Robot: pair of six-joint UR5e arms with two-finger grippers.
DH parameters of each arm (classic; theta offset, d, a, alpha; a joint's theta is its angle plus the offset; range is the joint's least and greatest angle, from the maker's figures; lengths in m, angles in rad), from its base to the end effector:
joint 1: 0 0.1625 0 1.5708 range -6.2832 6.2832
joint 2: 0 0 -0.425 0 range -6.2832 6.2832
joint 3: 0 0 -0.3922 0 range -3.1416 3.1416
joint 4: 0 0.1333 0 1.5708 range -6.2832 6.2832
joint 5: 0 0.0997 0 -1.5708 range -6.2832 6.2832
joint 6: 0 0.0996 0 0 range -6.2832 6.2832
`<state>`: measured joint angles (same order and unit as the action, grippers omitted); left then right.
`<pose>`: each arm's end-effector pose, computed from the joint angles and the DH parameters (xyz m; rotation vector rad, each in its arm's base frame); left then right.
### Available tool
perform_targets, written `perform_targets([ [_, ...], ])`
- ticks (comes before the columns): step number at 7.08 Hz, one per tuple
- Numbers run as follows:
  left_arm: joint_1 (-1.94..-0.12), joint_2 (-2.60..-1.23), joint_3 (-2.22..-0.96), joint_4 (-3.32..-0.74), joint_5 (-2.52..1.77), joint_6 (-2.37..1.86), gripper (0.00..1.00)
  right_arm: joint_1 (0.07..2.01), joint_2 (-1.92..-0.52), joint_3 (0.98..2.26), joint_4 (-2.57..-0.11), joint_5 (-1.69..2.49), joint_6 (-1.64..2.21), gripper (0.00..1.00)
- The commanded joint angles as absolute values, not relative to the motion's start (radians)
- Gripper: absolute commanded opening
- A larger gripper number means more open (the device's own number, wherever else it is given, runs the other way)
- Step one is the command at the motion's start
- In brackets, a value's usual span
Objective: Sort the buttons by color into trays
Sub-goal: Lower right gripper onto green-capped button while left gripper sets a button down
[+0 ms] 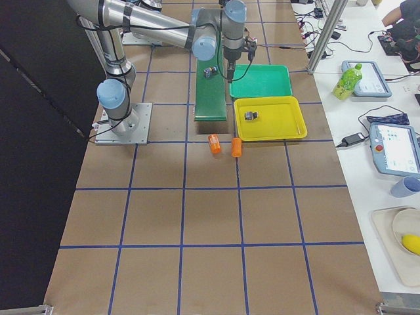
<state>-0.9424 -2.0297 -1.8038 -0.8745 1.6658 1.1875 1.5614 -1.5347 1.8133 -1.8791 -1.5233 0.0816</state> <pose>0.2469 -0.5504 0.1946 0.8489 2.9583 0.1112 0.1334 -0.4963 0.3829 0.1396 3.0896 -0.0432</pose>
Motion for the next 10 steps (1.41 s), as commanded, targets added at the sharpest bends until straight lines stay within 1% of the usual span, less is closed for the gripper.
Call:
perform_targets([
  [1,-1.026,-1.843,-1.812,-1.149,1.62,0.888,0.0,1.637,-1.591,1.905,-1.821,-1.516,0.098,1.0],
  [2,-1.113,-1.753,-1.828,-1.214,1.559,0.689,0.0,1.64,-1.591,1.945,-1.831,-1.509,0.098,1.0],
  [3,-1.217,-1.682,-1.863,-1.251,1.552,0.514,0.0,1.64,-1.583,1.954,-1.845,-1.494,0.098,1.0],
  [4,-1.327,-1.619,-1.929,-1.246,1.551,0.306,0.0,1.64,-1.571,1.954,-1.847,-1.429,0.097,1.0],
  [5,-1.397,-1.577,-2.0,-1.233,1.552,0.167,0.0,1.641,-1.559,1.956,-1.845,-1.421,0.095,1.0],
  [6,-1.42,-1.577,-2.053,-1.197,1.551,0.073,0.0,1.641,-1.54,1.959,-1.847,-1.42,0.084,1.0],
  [7,-1.449,-1.603,-2.101,-1.107,1.525,-0.016,0.0,1.649,-1.514,1.968,-1.902,-1.422,0.074,1.0],
  [8,-1.478,-1.608,-2.126,-1.041,1.525,-0.041,0.0,1.67,-1.485,1.986,-1.943,-1.42,0.072,1.0],
  [10,-1.485,-1.638,-2.126,-1.014,1.525,-0.028,0.0,1.697,-1.453,1.991,-1.973,-1.436,0.072,1.0],
])
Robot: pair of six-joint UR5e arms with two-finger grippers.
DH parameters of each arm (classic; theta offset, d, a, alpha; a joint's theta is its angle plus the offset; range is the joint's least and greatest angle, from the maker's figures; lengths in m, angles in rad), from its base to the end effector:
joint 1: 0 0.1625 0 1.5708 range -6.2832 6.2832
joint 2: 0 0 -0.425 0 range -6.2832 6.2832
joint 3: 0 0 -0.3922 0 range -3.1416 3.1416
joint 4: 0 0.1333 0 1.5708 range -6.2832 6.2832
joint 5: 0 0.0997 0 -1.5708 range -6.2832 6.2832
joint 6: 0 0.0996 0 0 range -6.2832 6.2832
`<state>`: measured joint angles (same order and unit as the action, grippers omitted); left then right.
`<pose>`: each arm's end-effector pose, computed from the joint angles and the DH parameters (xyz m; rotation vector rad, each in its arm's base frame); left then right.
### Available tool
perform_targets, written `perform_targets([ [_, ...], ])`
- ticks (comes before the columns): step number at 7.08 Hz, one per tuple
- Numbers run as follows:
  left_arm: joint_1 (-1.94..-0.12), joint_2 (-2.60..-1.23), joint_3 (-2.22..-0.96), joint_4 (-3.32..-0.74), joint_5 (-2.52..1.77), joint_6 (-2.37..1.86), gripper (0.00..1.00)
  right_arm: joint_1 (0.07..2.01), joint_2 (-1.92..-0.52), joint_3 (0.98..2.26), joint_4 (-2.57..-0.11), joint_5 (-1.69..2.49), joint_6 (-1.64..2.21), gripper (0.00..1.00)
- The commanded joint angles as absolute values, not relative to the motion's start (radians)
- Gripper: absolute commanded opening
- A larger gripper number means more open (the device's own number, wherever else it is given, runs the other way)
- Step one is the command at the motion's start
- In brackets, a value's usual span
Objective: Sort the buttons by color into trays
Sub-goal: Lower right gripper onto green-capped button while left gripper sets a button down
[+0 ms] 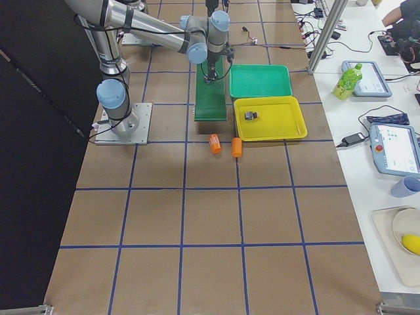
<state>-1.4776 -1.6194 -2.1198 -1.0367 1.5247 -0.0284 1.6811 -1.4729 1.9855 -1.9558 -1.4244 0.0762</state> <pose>-0.0965 -0.4490 0.2607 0.1901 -3.0862 -0.0959 0.1986 -0.4506 0.2827 -0.0371 3.0003 0.2113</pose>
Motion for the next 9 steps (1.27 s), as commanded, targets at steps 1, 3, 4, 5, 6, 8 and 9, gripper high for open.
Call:
perform_targets([
  [1,-1.485,-1.65,-2.125,-1.008,1.526,-0.029,0.72,1.697,-1.451,2.006,-1.973,-1.439,0.071,1.0],
  [3,-1.491,-1.625,-2.109,-1.006,1.531,-0.026,1.0,1.697,-1.448,2.04,-2.022,-1.44,0.068,0.92],
  [4,-1.494,-1.614,-2.052,-1.029,1.535,-0.005,1.0,1.697,-1.448,2.043,-2.022,-1.451,0.067,0.55],
  [5,-1.496,-1.614,-1.964,-1.105,1.536,0.003,1.0,1.695,-1.447,2.043,-2.022,-1.488,0.06,0.27],
  [6,-1.496,-1.602,-1.816,-1.268,1.536,0.006,1.0,1.689,-1.44,2.043,-2.022,-1.517,-0.002,0.0],
  [8,-1.499,-1.585,-1.598,-1.521,1.54,0.018,1.0,1.683,-1.446,2.005,-2.031,-1.519,-0.015,0.0],
  [9,-1.5,-1.56,-1.527,-1.579,1.537,0.02,1.0,1.683,-1.445,1.927,-2.037,-1.517,-0.014,0.0],
])
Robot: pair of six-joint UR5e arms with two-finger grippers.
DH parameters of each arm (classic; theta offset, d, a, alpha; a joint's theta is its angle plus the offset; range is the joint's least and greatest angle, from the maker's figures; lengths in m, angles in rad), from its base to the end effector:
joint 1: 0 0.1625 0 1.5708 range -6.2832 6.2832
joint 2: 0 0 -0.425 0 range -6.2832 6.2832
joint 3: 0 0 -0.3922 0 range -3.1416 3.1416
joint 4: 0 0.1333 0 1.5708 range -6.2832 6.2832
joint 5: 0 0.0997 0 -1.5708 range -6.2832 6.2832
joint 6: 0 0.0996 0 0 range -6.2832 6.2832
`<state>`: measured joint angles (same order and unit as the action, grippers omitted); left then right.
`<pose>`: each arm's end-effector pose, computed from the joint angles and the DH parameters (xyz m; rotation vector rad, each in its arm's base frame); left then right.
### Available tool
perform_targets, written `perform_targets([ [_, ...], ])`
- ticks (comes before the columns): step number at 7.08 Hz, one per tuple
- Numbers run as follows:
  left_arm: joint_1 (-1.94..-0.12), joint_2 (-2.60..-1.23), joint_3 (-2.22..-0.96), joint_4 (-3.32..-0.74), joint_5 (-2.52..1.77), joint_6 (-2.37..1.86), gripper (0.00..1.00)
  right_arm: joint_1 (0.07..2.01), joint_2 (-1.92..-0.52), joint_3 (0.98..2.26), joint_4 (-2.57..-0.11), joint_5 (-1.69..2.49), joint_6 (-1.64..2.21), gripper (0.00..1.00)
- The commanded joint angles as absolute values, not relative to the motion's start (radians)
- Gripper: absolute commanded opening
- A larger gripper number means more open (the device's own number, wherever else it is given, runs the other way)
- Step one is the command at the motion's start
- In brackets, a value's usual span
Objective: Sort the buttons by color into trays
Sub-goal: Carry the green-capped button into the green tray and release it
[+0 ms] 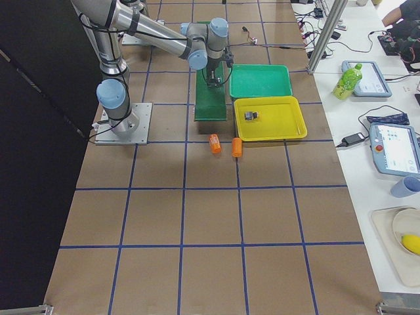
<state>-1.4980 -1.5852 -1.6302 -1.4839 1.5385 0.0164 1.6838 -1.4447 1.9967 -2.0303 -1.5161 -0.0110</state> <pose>-0.0999 -0.5069 0.4603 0.0874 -3.1086 0.0226 0.1917 -0.4588 0.2702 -0.1874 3.0826 0.1471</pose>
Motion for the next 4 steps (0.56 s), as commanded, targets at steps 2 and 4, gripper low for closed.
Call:
perform_targets([
  [2,-1.499,-1.554,-1.528,-1.605,1.536,0.047,1.0,1.683,-1.346,1.745,-2.035,-1.503,0.001,0.0],
  [4,-1.5,-1.557,-1.528,-1.601,1.54,0.051,1.0,1.684,-1.145,1.584,-2.037,-1.499,0.005,0.0],
])
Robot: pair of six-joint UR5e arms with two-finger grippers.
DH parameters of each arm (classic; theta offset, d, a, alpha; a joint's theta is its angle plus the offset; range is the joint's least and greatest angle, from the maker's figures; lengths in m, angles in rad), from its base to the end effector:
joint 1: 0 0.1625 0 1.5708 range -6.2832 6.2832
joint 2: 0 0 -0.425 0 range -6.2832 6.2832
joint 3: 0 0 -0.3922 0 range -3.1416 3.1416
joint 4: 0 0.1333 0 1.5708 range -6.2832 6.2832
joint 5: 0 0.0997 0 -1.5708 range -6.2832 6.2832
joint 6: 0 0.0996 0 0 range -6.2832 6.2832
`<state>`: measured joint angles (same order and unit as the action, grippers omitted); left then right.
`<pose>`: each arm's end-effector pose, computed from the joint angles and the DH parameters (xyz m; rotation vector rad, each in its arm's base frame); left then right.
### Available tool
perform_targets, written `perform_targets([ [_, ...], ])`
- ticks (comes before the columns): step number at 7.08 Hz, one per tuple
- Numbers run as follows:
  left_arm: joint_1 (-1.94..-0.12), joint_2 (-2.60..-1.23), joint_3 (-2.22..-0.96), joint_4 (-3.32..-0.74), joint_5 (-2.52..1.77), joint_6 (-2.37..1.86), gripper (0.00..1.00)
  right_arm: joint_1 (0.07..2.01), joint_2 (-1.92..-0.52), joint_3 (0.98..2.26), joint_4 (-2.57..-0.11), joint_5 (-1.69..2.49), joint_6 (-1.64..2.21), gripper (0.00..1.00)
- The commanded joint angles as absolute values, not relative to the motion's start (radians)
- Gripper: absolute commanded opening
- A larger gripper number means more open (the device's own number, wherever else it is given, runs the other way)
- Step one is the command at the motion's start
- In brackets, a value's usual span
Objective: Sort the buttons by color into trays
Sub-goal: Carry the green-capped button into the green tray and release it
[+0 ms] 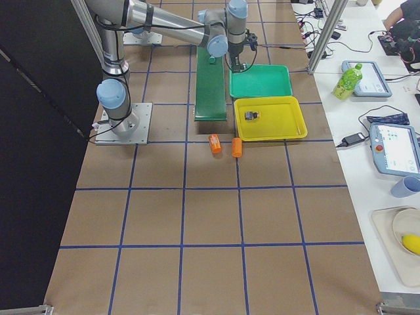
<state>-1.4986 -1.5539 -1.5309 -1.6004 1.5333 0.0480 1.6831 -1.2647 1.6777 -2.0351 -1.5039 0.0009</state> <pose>-0.1016 -0.4954 0.5129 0.0368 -3.1053 0.0456 0.2054 -0.5725 0.3162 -0.1736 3.0662 -0.0729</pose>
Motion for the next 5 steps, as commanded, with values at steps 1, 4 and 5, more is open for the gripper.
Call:
perform_targets([
  [1,-1.502,-1.536,-1.538,-1.612,1.554,0.061,1.0,1.686,-1.082,1.575,-2.069,-1.503,0.005,0.09],
  [4,-1.503,-1.528,-1.529,-1.63,1.569,0.054,1.0,1.683,-1.055,1.582,-2.083,-1.508,-0.002,1.0],
  [5,-1.502,-1.531,-1.514,-1.667,1.569,0.054,1.0,1.677,-1.08,1.583,-2.069,-1.517,0.003,1.0],
])
